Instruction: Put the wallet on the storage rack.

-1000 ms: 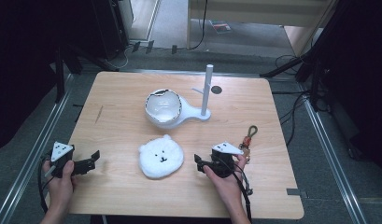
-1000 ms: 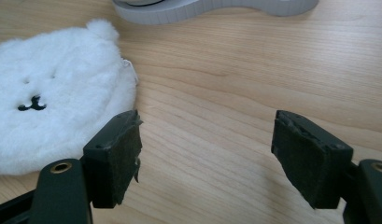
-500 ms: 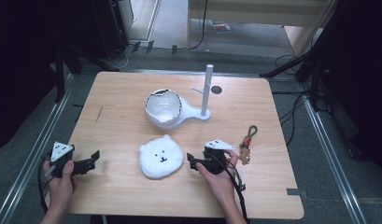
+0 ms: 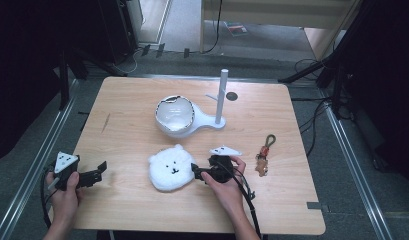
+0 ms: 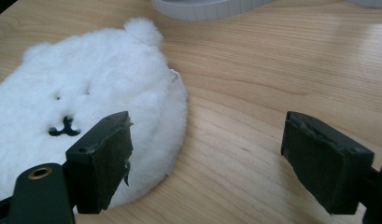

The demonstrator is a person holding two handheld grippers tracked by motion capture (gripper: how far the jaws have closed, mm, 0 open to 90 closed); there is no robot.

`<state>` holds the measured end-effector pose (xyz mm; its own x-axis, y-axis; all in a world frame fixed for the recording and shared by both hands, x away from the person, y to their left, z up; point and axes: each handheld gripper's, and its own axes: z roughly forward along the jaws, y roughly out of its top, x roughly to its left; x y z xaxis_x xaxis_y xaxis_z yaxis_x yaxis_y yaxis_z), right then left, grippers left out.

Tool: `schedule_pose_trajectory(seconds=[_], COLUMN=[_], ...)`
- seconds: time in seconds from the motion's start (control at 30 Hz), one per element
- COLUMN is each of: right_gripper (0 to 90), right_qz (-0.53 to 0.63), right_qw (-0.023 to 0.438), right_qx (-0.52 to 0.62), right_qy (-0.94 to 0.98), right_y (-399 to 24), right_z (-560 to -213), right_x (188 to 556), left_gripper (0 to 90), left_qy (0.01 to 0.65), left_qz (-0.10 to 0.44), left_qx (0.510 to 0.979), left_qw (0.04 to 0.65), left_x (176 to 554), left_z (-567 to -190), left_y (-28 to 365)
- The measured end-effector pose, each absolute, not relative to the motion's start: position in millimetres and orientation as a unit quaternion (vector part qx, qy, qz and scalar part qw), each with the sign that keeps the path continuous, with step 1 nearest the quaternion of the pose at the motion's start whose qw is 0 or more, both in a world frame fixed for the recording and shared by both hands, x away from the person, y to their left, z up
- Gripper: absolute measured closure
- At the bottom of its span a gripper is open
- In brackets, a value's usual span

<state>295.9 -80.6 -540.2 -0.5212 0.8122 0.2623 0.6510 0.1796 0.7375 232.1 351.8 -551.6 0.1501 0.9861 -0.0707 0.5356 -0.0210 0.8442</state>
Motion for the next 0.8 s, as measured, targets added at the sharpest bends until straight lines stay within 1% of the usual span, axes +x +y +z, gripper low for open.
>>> schedule_pose_trajectory(seconds=[0.53, 0.8], right_gripper=[15.3, 15.8], right_qz=[0.419, 0.411], right_qw=[0.059, 0.060], right_qx=[0.468, 0.465], right_qy=[0.776, 0.782], right_y=[-55.4, -45.7], right_z=[-543.7, -544.6], right_x=[307.3, 310.3], left_gripper=[0.4, 0.4], left_qy=[0.583, 0.583], left_qz=[0.291, 0.291], left_qx=[0.654, 0.654], left_qw=[0.386, 0.385], left_x=[232.2, 232.5], left_z=[-551.5, -551.6], left_y=[351.8, 351.8])
